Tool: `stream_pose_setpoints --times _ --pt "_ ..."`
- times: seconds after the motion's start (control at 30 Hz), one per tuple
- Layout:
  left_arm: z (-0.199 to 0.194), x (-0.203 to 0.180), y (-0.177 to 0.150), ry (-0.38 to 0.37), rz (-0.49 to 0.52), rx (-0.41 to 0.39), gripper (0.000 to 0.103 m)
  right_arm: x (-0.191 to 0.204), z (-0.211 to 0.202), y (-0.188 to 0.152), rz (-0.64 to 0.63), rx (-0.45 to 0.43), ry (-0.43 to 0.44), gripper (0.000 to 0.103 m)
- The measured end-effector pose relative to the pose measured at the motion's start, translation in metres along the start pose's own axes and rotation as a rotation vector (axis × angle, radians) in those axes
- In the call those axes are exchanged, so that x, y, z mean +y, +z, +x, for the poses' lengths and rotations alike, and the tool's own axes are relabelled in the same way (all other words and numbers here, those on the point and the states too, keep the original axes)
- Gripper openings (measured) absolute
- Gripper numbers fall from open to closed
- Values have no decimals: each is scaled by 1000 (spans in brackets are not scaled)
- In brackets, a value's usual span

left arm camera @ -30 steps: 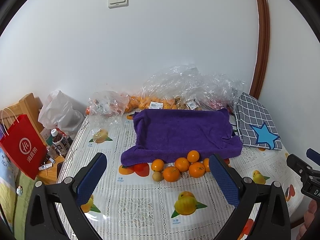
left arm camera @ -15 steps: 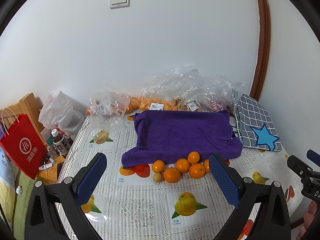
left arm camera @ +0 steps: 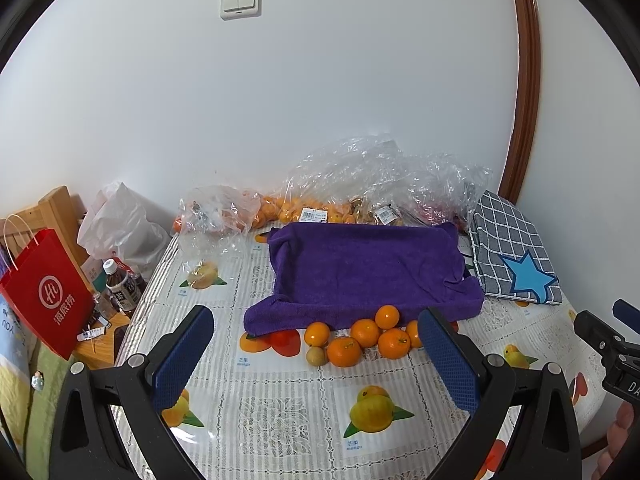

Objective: Organize fruits

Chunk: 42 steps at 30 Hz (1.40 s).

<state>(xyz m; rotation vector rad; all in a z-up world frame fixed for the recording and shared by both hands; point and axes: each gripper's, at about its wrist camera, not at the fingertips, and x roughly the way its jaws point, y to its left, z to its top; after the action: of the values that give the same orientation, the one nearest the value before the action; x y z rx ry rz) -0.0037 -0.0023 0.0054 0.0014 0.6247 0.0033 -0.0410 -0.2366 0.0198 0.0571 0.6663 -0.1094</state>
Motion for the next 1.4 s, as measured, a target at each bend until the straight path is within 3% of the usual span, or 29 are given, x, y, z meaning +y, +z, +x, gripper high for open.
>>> stream_pose_setpoints --times 0.8,1.1,1.2,1.3,1.4 --pt "1 3 -3 -4 -4 -13 103 3 -2 1 -11 -26 -26 102" --pt "30 15 -15 10 -24 22 103 9 17 -5 -35 -13 -8 102" --pt "47 21 -22 15 -29 49 102 13 35 -11 -55 30 2 102" --pt "64 27 -32 24 -11 77 99 16 58 -20 -71 52 6 93" --pt "82 30 -42 29 14 120 99 18 82 -33 -78 73 31 77"
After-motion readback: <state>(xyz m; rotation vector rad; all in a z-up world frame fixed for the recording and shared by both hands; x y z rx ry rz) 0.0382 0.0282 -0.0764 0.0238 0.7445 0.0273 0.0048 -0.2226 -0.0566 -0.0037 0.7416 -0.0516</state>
